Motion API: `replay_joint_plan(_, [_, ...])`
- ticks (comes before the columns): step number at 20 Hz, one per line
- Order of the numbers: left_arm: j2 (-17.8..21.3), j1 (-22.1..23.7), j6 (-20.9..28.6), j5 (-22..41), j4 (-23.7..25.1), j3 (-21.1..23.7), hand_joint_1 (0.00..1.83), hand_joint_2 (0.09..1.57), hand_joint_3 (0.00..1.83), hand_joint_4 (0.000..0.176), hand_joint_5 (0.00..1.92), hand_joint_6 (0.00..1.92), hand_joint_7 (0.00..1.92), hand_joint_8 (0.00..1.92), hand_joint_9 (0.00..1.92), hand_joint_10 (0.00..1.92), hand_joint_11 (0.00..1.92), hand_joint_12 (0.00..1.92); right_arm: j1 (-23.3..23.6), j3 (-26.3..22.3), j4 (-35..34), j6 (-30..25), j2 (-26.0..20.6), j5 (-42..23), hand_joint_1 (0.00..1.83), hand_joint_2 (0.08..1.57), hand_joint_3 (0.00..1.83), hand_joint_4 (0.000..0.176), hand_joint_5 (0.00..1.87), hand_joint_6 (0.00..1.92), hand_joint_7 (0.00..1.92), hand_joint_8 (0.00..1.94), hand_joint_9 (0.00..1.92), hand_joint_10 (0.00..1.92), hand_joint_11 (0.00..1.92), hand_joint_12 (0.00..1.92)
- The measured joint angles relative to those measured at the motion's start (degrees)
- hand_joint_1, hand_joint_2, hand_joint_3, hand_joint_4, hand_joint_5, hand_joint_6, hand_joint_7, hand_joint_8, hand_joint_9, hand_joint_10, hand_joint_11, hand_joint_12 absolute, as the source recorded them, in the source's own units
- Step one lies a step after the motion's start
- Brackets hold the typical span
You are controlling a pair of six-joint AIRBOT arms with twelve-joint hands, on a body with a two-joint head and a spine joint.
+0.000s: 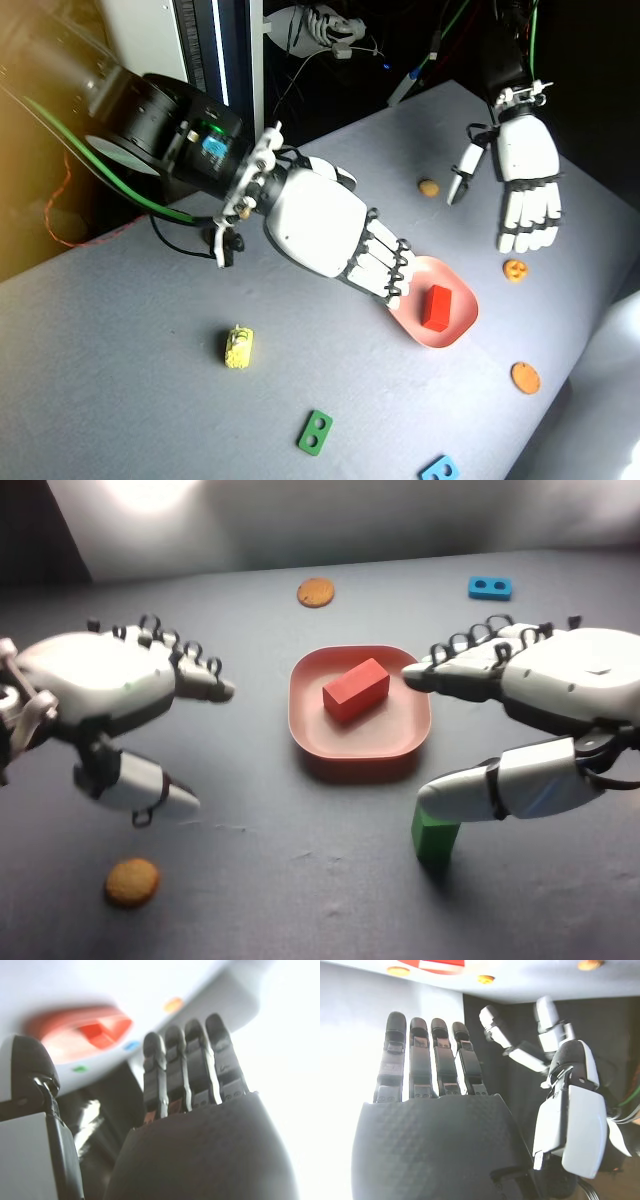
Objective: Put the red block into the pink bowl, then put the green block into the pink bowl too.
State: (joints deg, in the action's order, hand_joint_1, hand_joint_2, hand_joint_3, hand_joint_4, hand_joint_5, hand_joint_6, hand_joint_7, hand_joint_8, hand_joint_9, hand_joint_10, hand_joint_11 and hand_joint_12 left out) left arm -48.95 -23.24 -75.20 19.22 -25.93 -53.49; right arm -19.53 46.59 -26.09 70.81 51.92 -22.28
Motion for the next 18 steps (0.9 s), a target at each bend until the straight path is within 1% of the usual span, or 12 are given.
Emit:
replay_joint_plan(2, [2.3, -1.0, 7.9, -0.7, 9.6, 0.6, 0.57, 1.09, 0.01, 0.0, 0.22, 0.0, 0.22, 0.0, 0.14, 0.0, 0.0, 0.21, 0.4, 0.0, 0.0, 0.0, 0.8, 0.9, 0.24, 0.94, 0.0, 0.0, 0.21, 0.01, 0.2, 0.01, 0.17, 0.01, 0.0, 0.61])
replay_joint_plan(3, [4.1, -1.3, 14.9, -0.7, 18.1, 0.7, 0.45, 1.13, 0.0, 0.0, 0.31, 0.0, 0.3, 0.0, 0.22, 0.0, 0.0, 0.39, 0.8, 0.0, 0.0, 0.0, 1.2, 1.6, 0.25, 0.93, 0.0, 0.0, 0.2, 0.0, 0.16, 0.0, 0.12, 0.0, 0.0, 0.51])
replay_joint_plan(4, [5.0, -1.3, 19.9, -0.6, 24.4, 0.8, 0.45, 1.13, 0.0, 0.0, 0.31, 0.0, 0.3, 0.0, 0.22, 0.0, 0.0, 0.39, 0.8, 0.0, 0.0, 0.0, 1.4, 1.6, 0.25, 0.93, 0.0, 0.0, 0.2, 0.0, 0.16, 0.0, 0.12, 0.0, 0.0, 0.51])
replay_joint_plan(5, [6.4, -1.2, 33.2, -0.2, 40.1, 0.8, 0.46, 1.12, 0.0, 0.0, 0.31, 0.0, 0.31, 0.0, 0.24, 0.0, 0.0, 0.47, 0.8, 0.0, 0.0, 1.5, 2.0, 1.6, 0.22, 0.9, 0.0, 0.0, 0.19, 0.0, 0.14, 0.0, 0.09, 0.0, 0.0, 0.47])
replay_joint_plan(6, [6.8, -1.1, 37.3, 0.0, 45.0, 0.8, 0.42, 1.12, 0.0, 0.0, 0.29, 0.0, 0.3, 0.0, 0.24, 0.0, 0.0, 0.46, 0.8, 0.1, 0.0, 1.5, 2.1, 1.6, 0.21, 0.85, 0.0, 0.0, 0.15, 0.0, 0.07, 0.0, 0.04, 0.0, 0.0, 0.41])
replay_joint_plan(7, [7.5, -1.1, 46.1, 1.4, 54.9, 1.0, 0.46, 1.11, 0.0, 0.0, 0.27, 0.0, 0.28, 0.0, 0.23, 0.0, 0.0, 0.45, 0.8, 0.1, 0.0, 1.7, 2.4, 1.6, 0.26, 0.8, 0.0, 0.048, 0.17, 0.01, 0.05, 0.0, 0.03, 0.0, 0.0, 0.46])
replay_joint_plan(9, [9.2, -1.1, 55.6, 4.7, 65.2, 1.6, 0.43, 1.12, 0.0, 0.0, 0.29, 0.0, 0.29, 0.0, 0.24, 0.01, 0.0, 0.44, 0.8, 0.2, -0.3, 1.7, 2.6, 1.3, 0.32, 0.77, 0.0, 0.116, 0.22, 0.02, 0.0, 0.0, 0.01, 0.0, 0.0, 0.36])
replay_joint_plan(11, [10.4, -0.2, 59.1, 5.6, 70.4, 2.3, 0.41, 1.12, 0.0, 0.0, 0.29, 0.0, 0.29, 0.0, 0.24, 0.0, 0.0, 0.45, 0.8, 0.2, -1.6, 1.7, 2.6, 0.9, 0.34, 0.76, 0.0, 0.132, 0.23, 0.01, 0.0, 0.0, 0.0, 0.0, 0.0, 0.25])
replay_joint_plan(12, [10.6, 0.7, 62.6, 5.9, 75.1, 2.4, 0.39, 1.14, 0.0, 0.0, 0.28, 0.0, 0.29, 0.0, 0.23, 0.0, 0.0, 0.38, 0.8, 0.2, -2.8, 1.7, 2.7, 0.7, 0.4, 0.75, 0.0, 0.165, 0.33, 0.02, 0.0, 0.0, 0.0, 0.0, 0.0, 0.25])
replay_joint_plan(13, [10.7, 1.2, 65.9, 6.2, 79.4, 2.6, 0.34, 1.15, 0.0, 0.0, 0.3, 0.0, 0.3, 0.0, 0.24, 0.01, 0.0, 0.4, 0.8, 0.5, -3.2, 1.8, 2.9, 0.6, 0.4, 0.74, 0.0, 0.174, 0.38, 0.01, 0.0, 0.0, 0.0, 0.0, 0.0, 0.39])
replay_joint_plan(16, [10.6, 1.5, 69.1, 9.0, 84.1, 3.5, 0.32, 1.16, 0.0, 0.0, 0.28, 0.0, 0.28, 0.0, 0.2, 0.0, 0.0, 0.3, 0.8, 0.7, -4.8, 1.9, 3.2, 0.3, 0.5, 0.72, 0.0, 0.176, 0.55, 0.02, 0.0, 0.0, 0.0, 0.0, 0.0, 0.48])
replay_joint_plan(18, [10.6, 1.6, 69.1, 10.2, 85.0, 3.6, 0.32, 1.17, 0.0, 0.0, 0.31, 0.0, 0.31, 0.0, 0.23, 0.0, 0.0, 0.31, 0.8, 1.2, -5.5, 1.9, 3.7, -0.2, 0.58, 0.75, 0.0, 0.176, 0.59, 0.0, 0.0, 0.0, 0.0, 0.0, 0.0, 0.15])
